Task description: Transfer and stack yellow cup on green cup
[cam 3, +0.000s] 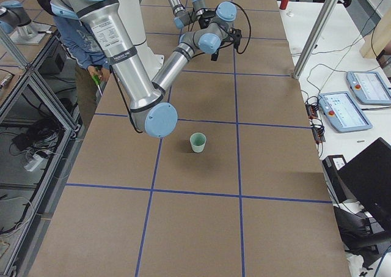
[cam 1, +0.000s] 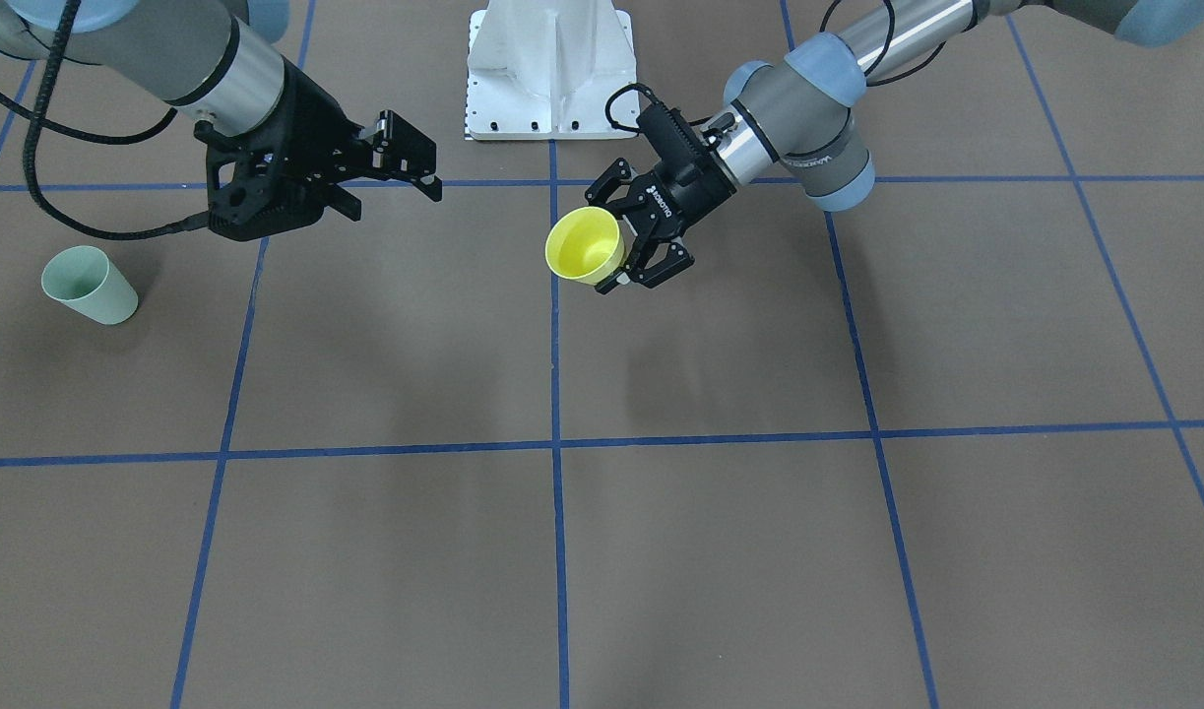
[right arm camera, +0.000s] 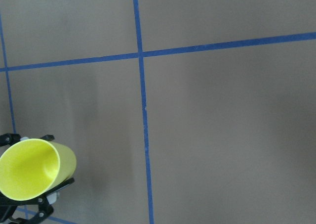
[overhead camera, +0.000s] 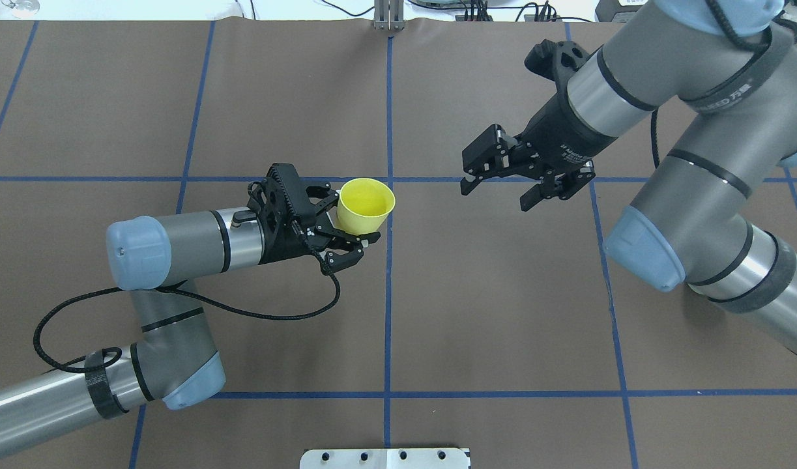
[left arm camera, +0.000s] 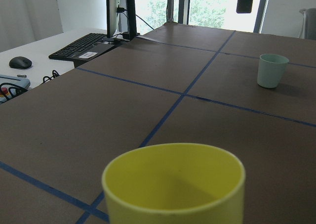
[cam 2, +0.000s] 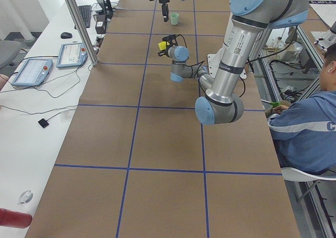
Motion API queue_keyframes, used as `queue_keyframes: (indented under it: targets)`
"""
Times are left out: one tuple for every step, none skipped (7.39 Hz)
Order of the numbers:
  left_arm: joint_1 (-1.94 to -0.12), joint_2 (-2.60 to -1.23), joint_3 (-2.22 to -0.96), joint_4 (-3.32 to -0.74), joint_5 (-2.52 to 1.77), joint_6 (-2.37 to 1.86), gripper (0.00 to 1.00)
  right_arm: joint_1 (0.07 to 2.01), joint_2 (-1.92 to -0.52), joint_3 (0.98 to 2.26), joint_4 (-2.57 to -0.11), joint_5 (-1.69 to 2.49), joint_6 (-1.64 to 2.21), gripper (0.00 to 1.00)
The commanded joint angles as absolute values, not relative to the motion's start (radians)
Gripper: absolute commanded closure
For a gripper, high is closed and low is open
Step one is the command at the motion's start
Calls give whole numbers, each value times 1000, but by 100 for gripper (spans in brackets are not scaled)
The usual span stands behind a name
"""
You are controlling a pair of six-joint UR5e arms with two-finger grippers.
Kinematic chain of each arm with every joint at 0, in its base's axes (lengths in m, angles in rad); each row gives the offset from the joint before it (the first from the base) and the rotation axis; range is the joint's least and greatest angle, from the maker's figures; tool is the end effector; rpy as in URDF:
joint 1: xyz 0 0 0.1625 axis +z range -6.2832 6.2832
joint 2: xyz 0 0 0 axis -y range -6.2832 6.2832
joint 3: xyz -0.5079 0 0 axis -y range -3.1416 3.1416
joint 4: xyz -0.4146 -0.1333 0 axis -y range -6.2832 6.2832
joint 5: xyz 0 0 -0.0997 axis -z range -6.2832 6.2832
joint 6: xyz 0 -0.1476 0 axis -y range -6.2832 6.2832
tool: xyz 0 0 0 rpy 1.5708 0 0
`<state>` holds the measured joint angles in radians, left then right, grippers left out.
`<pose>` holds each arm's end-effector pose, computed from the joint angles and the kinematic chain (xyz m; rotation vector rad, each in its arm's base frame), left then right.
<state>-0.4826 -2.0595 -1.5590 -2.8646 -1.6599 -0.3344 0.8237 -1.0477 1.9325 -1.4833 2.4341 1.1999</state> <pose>0.5918 -0.4457 0.2937 1.3290 1.2324 0.6202 -0.4274 -0.4925 0.2533 -0.1427 -1.1874 -0.0217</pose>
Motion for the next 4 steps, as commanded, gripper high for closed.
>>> queue_keyframes:
  targets:
    - [-480, -2079, -1560, -2864, -1661, -334, 100, 758, -1045, 1925, -1435, 2410, 1232, 1]
    - [-482, -2071, -1566, -2872, -1661, -333, 100, 749, -1036, 1925, -1431, 2411, 1255, 1]
    - [-480, -2062, -1578, -2873, -1661, -333, 100, 739, -1014, 1919, -1430, 2410, 1262, 1]
    - [-473, -2063, -1588, -2859, -1660, -334, 100, 727, -997, 1911, -1428, 2396, 1273, 1]
